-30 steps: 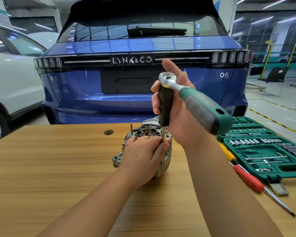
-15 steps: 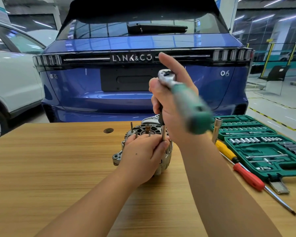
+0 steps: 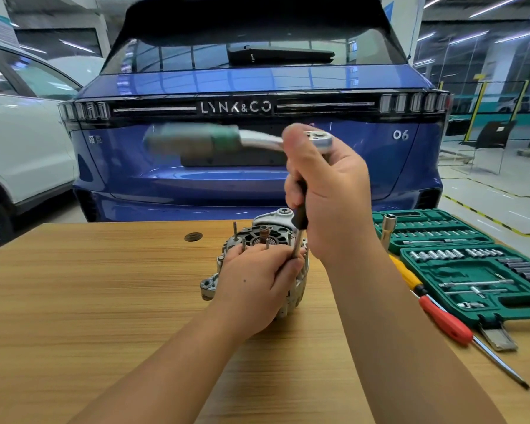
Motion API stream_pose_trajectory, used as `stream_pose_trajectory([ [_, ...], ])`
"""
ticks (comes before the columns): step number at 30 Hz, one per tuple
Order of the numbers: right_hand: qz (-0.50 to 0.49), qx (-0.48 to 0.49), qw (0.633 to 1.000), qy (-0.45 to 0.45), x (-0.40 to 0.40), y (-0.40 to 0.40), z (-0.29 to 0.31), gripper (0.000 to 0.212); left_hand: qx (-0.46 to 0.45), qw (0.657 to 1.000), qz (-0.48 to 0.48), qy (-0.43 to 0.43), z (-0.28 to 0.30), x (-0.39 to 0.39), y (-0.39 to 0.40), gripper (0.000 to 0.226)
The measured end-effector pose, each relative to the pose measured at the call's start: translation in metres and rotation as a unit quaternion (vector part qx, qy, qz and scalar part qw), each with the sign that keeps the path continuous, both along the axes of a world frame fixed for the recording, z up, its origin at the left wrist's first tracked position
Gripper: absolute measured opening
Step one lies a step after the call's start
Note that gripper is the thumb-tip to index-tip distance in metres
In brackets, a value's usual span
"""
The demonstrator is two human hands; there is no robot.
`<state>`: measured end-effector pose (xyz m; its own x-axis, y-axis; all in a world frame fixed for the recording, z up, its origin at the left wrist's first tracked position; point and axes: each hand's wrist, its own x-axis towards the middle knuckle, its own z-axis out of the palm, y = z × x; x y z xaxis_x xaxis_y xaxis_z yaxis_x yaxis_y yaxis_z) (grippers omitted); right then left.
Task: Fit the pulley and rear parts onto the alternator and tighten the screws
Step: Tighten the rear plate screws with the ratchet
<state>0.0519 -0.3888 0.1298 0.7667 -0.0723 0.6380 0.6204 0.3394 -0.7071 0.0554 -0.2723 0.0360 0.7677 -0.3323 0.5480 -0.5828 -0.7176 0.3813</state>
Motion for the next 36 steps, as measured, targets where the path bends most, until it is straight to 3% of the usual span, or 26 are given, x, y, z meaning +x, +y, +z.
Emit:
stream_pose_trajectory([
  [2, -0.045, -0.006, 0.999, 0.016, 0.002, -0.002, 0.001, 0.019, 0.001, 1.000, -0.003, 0.000, 0.001, 0.000, 0.000, 0.029],
  [4, 0.012, -0.001, 0.999, 0.030, 0.003, -0.007, 0.001, 0.011, 0.005, 1.000, -0.003, 0.005, 0.002, 0.000, 0.000, 0.035],
  [7, 0.096, 0.018, 0.995, -0.012, 0.005, -0.010, -0.001, 0.032, 0.001, 1.000, 0.000, 0.005, 0.002, -0.001, 0.000, 0.034],
  [10, 0.066, -0.010, 0.995, -0.081, 0.006, -0.004, -0.005, 0.040, -0.006, 1.000, -0.003, 0.006, 0.003, -0.002, 0.000, 0.029],
  [13, 0.063, -0.002, 0.996, -0.071, 0.008, -0.002, -0.006, 0.040, -0.004, 1.000, -0.002, 0.014, 0.003, -0.002, 0.000, 0.029],
  [18, 0.214, 0.063, 0.974, -0.040, 0.009, -0.012, -0.007, 0.048, -0.006, 1.000, -0.002, 0.007, 0.003, -0.003, -0.001, 0.028],
  [21, 0.244, 0.060, 0.968, -0.022, 0.010, -0.013, -0.006, 0.051, -0.008, 1.000, -0.001, 0.006, 0.002, -0.002, 0.000, 0.030],
  [23, 0.218, 0.054, 0.974, 0.013, 0.008, -0.010, -0.002, 0.050, -0.012, 1.000, 0.000, 0.007, 0.003, -0.002, 0.000, 0.030],
  [29, -0.029, 0.046, 0.998, 0.021, 0.005, -0.004, -0.002, 0.021, -0.001, 1.000, -0.005, 0.009, 0.003, -0.002, -0.001, 0.024],
  [31, -0.013, 0.025, 0.999, 0.033, 0.004, -0.007, 0.000, 0.021, 0.002, 1.000, -0.006, 0.014, 0.004, -0.002, -0.001, 0.028],
  [33, 0.064, -0.002, 0.998, 0.024, 0.003, -0.008, -0.001, 0.018, -0.001, 1.000, -0.004, 0.020, 0.004, -0.002, -0.001, 0.033],
  [36, 0.076, -0.016, 0.996, -0.048, 0.002, -0.002, -0.003, 0.034, -0.005, 1.000, -0.007, 0.023, 0.004, -0.003, 0.000, 0.024],
])
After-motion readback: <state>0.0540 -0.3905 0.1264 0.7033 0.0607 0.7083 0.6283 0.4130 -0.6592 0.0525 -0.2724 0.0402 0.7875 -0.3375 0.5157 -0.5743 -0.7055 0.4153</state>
